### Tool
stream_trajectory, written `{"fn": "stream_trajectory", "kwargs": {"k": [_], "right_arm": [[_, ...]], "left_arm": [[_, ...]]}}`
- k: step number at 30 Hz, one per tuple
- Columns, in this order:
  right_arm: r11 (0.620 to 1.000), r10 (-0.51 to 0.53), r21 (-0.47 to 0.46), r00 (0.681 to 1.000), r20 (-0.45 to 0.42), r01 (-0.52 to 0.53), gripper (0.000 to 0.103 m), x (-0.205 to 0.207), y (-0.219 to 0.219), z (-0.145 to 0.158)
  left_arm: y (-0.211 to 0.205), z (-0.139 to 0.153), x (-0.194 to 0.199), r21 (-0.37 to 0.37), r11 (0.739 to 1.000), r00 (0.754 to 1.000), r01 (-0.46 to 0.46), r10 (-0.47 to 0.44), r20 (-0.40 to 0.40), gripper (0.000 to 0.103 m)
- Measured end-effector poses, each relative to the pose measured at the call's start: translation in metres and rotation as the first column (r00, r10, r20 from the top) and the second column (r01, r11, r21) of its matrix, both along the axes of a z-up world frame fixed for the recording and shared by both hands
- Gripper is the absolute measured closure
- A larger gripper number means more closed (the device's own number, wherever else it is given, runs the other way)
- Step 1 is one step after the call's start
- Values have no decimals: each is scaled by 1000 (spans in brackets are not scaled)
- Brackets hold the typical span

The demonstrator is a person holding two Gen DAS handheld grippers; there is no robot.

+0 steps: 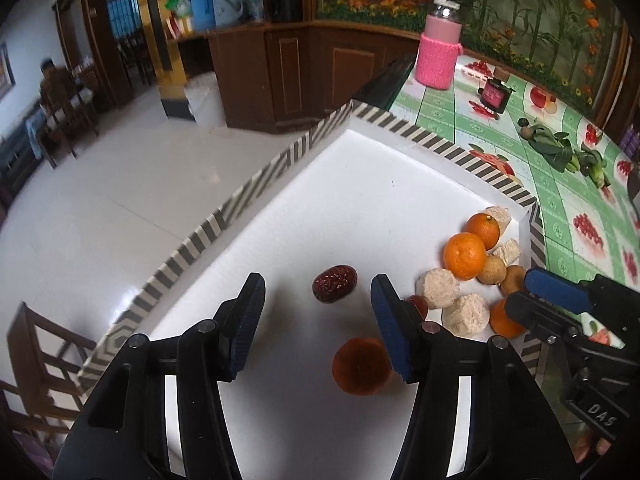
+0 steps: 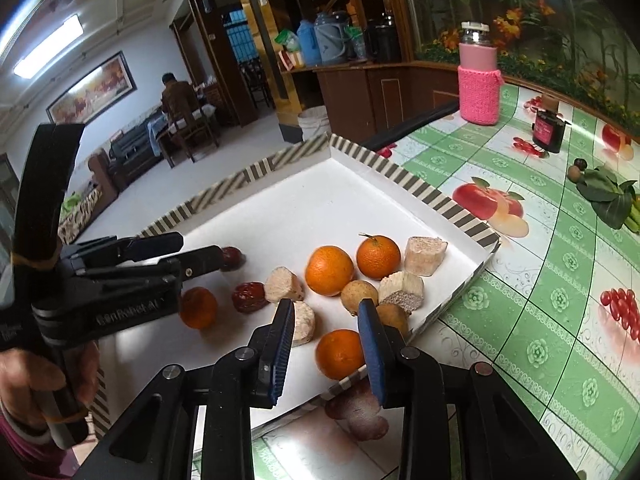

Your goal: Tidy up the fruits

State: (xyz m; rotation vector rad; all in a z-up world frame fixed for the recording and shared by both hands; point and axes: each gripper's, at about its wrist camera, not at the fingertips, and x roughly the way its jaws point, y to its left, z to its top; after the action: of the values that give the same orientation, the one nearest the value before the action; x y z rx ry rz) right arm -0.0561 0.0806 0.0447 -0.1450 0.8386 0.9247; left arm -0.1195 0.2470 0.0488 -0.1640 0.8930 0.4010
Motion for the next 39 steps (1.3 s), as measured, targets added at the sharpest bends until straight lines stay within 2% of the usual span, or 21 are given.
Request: {"fn": "stream_trajectory", "kwargs": {"k": [3,8,15,29,39], "right_arm": [[999,-13,30,1000,16,12,72,-5,-4,6],[998,-41,44,997,58,39,72,-14,-8,16],[998,-49,55,995,89,45,72,-26,-10,21],[996,-73,63,994,85,68,72,-29,-20,22],[997,-63,50,995,84,59,72,-28,-16,20]], "left_arm": [[-7,7,-8,57,998,999,-9,7,47,48],[-13,24,-26,89,995,987,-44,29,160,48],[-23,40,-43,115,992,971,-57,28,238,48],[-33,46,-53,119,991,964,-64,30,265,48],[-34,44,-51,118,991,969,-55,24,247,48]]}}
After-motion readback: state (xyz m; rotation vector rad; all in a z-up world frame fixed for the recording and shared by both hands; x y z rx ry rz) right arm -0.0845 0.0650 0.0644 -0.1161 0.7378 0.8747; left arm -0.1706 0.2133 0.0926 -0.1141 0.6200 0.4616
